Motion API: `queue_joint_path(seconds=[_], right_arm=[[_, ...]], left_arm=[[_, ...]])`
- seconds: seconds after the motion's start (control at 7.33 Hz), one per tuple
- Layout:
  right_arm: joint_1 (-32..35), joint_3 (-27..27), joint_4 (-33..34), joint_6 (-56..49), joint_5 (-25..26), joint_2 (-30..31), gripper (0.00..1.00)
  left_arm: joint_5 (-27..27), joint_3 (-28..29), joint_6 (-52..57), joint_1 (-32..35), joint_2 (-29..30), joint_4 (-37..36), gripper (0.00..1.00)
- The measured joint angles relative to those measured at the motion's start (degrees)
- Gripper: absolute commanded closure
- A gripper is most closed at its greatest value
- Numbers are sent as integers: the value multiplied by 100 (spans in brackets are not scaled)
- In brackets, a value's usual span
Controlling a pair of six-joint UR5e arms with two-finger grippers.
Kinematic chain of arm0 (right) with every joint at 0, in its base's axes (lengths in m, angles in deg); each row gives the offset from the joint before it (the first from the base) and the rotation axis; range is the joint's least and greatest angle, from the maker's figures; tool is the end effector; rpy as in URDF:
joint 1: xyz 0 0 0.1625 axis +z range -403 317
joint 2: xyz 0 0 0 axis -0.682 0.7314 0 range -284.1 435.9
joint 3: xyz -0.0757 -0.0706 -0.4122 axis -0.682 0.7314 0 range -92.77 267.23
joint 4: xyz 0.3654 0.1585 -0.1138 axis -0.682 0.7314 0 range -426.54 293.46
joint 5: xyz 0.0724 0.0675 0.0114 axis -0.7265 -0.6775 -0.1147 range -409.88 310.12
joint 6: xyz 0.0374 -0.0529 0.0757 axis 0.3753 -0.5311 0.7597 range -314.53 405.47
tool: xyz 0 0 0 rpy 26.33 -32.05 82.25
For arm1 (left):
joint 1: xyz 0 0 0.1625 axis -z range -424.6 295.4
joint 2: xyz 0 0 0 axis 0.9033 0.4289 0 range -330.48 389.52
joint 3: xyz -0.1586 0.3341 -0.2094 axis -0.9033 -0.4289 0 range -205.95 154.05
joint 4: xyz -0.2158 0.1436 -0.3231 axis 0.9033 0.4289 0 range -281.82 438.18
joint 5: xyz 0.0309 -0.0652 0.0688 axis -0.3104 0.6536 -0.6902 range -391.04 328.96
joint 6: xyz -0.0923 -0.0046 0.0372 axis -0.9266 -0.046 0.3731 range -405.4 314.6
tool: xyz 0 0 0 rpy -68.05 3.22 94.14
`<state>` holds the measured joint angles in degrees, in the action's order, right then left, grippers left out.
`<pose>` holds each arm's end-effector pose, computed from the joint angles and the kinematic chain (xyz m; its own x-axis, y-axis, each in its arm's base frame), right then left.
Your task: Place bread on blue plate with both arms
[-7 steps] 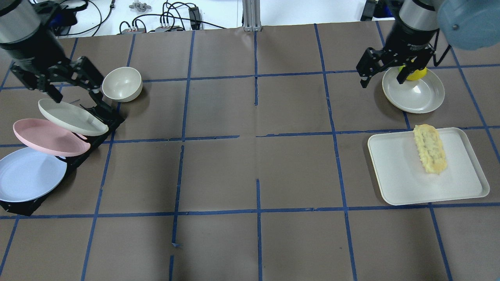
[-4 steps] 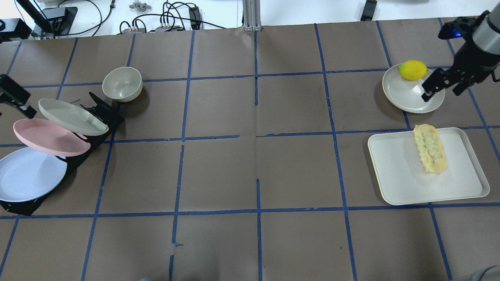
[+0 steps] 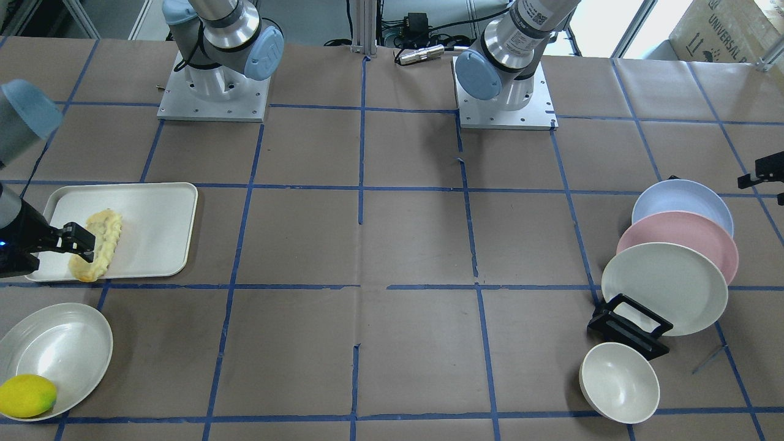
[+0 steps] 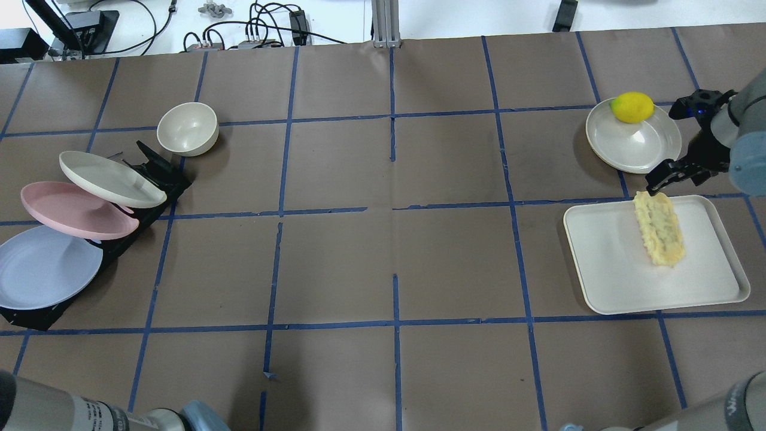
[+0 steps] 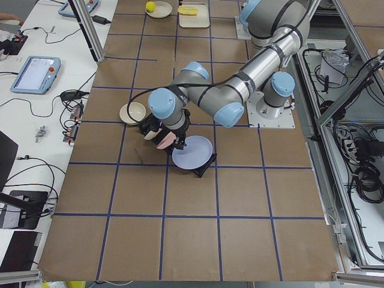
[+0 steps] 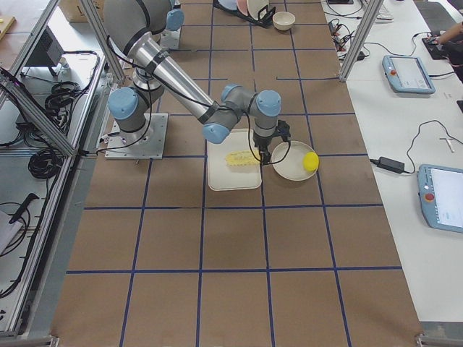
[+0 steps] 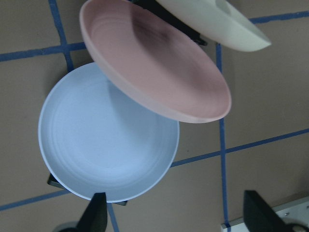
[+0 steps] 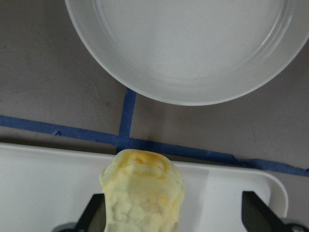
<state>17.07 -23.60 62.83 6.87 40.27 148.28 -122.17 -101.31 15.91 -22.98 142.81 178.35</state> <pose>-0.1527 -0.5318 0.2257 -0.9885 -0.1506 0.0121 -0.1507 0.9885 -0.0110 0.3747 -0.5087 0.3674 -0.9418 0.1947 0.2741 0.2470 0.9538 0.1712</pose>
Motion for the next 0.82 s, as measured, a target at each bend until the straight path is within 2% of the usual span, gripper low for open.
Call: queue_joint_path(seconds=[0.14,0.41,0.55,0.68,0.82], right_arm=[[-1,-250,149,320,2,31,0],[-22,-539,290,497,-3,68,1],[-90,-640,406,486,-9,57,46],[-188,-701,459,478,2,61,80],[-252,-737,450,480,74,75,92]], left_arm=[[-10,344,273,-107,440,21,0],[-26,643,559,-133,1063,14,0],[-30,724,593,-110,1346,-23,0],[-59,775,602,-99,1521,-64,0],[-153,769,597,-96,1634,-83,0]])
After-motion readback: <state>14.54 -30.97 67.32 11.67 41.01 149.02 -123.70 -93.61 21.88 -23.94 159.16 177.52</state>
